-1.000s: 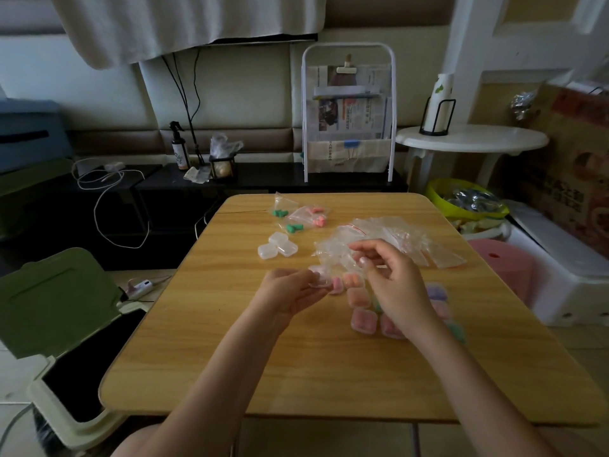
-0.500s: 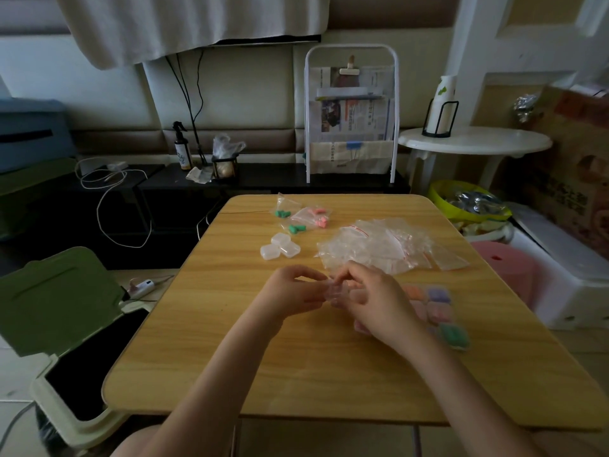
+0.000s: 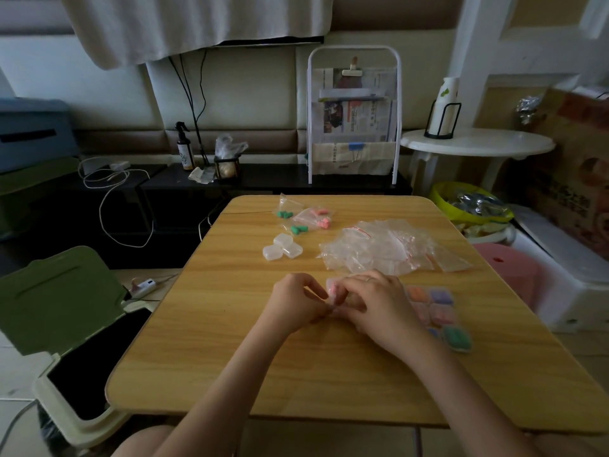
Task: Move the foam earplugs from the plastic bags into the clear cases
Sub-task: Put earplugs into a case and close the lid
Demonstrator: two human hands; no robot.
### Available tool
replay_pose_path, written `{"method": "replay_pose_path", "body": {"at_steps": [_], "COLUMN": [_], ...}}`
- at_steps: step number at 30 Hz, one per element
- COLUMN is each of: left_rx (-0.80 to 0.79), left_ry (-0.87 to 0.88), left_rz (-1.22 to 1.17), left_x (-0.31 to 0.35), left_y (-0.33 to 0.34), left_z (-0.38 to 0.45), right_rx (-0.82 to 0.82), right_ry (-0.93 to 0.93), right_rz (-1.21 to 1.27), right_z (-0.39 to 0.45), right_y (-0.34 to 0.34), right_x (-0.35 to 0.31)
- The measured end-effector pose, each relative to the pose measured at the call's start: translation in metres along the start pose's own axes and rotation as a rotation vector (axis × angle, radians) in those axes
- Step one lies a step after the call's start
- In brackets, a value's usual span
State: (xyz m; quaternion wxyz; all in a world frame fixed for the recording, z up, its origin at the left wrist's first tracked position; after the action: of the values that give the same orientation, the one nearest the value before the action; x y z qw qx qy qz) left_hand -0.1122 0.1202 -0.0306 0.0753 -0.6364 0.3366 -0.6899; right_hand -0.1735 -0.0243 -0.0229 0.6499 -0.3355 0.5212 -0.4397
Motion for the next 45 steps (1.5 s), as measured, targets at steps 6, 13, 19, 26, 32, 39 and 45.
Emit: {"method": "replay_pose_path", "body": {"at_steps": [6,13,19,26,32,39,45], "left_rx": [0.308,0.255,0.148,0.233,0.253,0.268,0.287], "left_ry": [0.074,0.203,0.184,0.227,0.231,0.225,0.255], "left_rz": [0.102,0.604,0.583,0.502,0.505,0.475,0.369], "left_x": [-0.003,-0.036,-0.054,-0.053,-0.059,-0.056,-0.050], "left_y": [-0.022,-0.045,-0.052,-0.061,-0.069,-0.070,-0.074], "left_z": [0.011,0.048,0.065,0.066,0.069,0.063,0.057], "right_rx": [0.043,0.021,-0.033,-0.204,-0.095,0.182,0.266], "right_ry": [0.067,0.072,0.033,0.208,0.273,0.353,0.480], "right_rz": [0.275,0.241,0.030,-0.269,-0.161,0.306,0.782], "right_z": [-0.004,0.038,0.121,0.211,0.218,0.199,0.182], "right_y": [-0.006,-0.017,-0.002,0.040,0.053,0.022,0.007], "right_x": [-0.006,-0.009,-0.018,-0.005,0.026,0.043,0.044]}}
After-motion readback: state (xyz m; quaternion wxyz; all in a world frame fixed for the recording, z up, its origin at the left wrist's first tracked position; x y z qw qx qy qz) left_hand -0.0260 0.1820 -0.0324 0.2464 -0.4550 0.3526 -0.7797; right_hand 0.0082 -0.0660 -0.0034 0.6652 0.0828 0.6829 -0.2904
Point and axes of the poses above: each hand's wrist, its own z-axis towards the middle knuckle, its own y-axis out of the palm, x = y × z, the point moved 1 cm from there along z, towards the middle knuckle, and after that the axes turned 5 degrees about y, right-handed, at the moved point
